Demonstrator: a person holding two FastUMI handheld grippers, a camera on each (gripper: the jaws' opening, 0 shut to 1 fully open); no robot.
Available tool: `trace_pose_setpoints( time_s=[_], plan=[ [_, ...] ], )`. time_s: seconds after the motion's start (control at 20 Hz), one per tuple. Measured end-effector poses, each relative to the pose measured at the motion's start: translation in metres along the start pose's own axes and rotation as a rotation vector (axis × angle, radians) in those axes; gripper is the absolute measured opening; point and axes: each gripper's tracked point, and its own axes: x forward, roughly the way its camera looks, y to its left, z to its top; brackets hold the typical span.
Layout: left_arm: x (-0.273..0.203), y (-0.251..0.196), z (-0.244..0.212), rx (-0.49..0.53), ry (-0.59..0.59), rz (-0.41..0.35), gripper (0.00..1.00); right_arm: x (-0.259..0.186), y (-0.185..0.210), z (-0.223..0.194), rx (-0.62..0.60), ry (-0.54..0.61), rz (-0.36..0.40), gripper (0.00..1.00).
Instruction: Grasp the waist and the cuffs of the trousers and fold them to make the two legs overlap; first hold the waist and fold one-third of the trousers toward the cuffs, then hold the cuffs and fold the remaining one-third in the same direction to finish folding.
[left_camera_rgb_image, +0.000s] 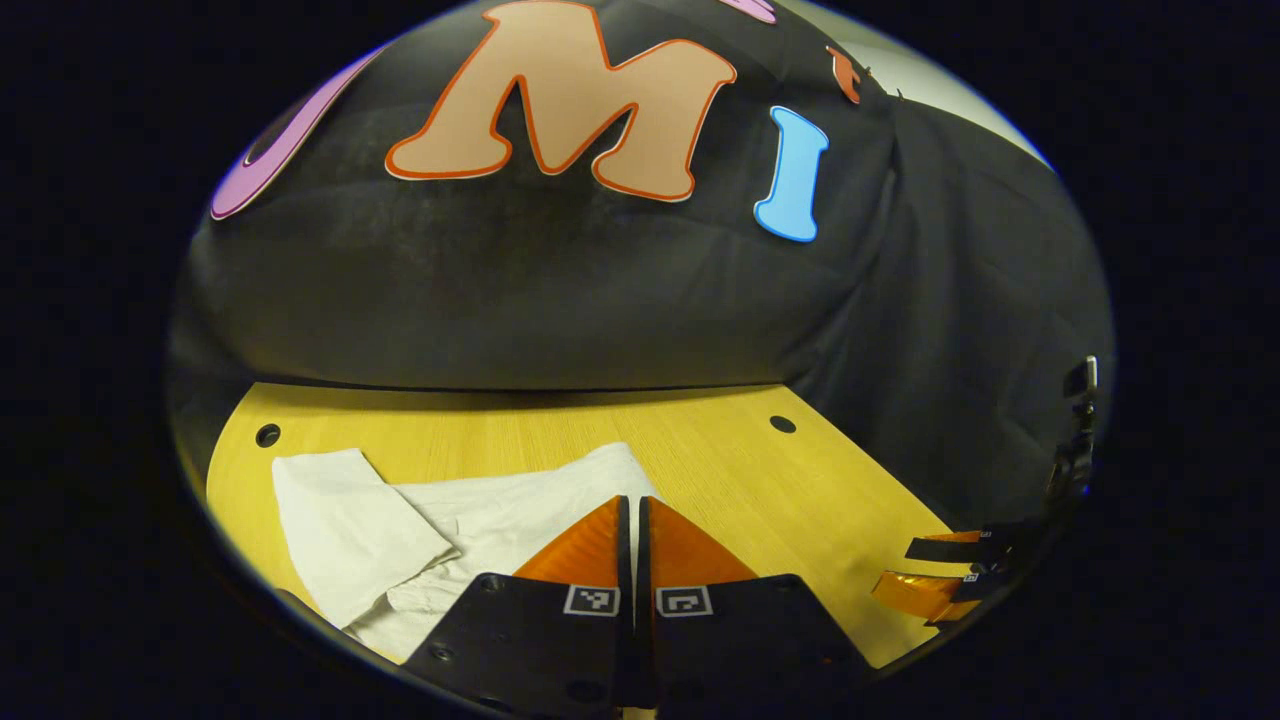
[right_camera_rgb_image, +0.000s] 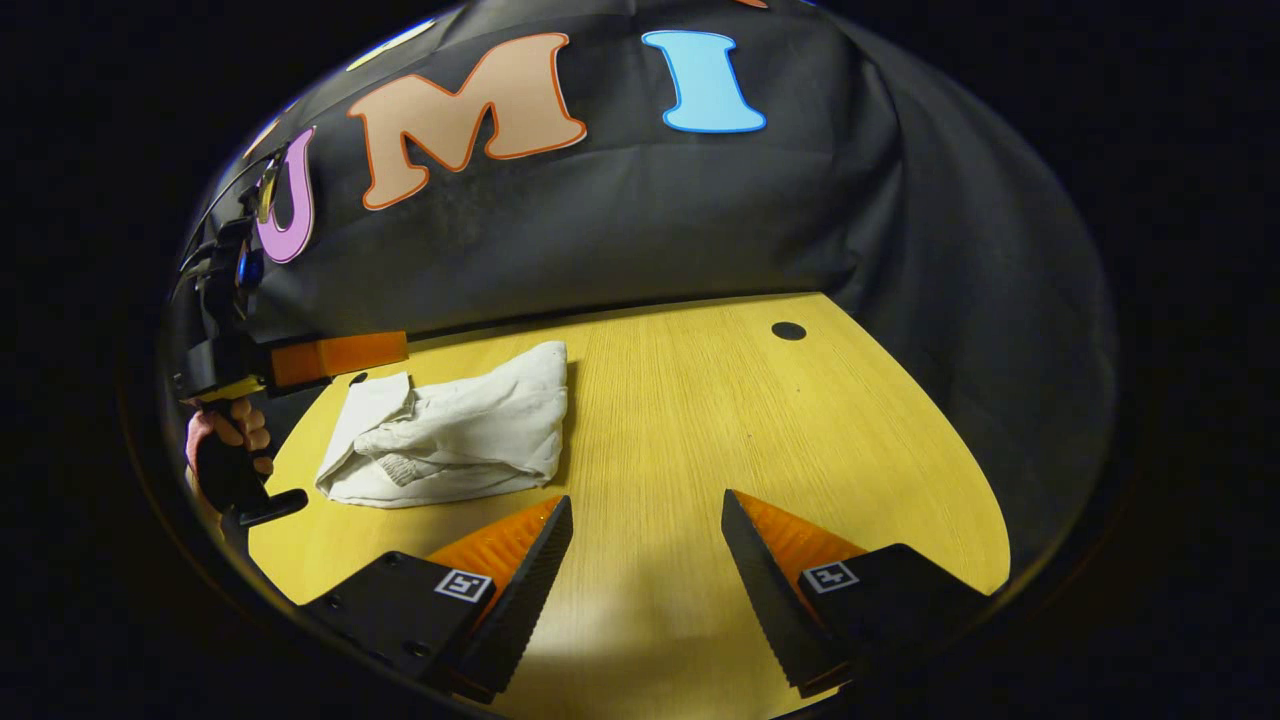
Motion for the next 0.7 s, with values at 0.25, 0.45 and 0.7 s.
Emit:
trace_pose_setpoints(
  time_s=[0.25, 0.45, 0.7],
  plan=[
    [-0.016, 0.023, 0.005, -0.02, -0.025, 0.07, 0.0, -0.001, 0.009, 0.009, 0.008, -0.024, 0.031, 0.92],
    [-0.054, 0.044, 0.013, -0.024, -0.046, 0.093, 0.07, -0.012, 0.034, 0.023, -0.003, -0.06, 0.067, 0.97],
    [-0.108, 0.077, 0.013, 0.014, -0.076, 0.174, 0.81, -0.03, 0.076, 0.041, -0.036, -0.125, 0.118, 0.97]
  ],
)
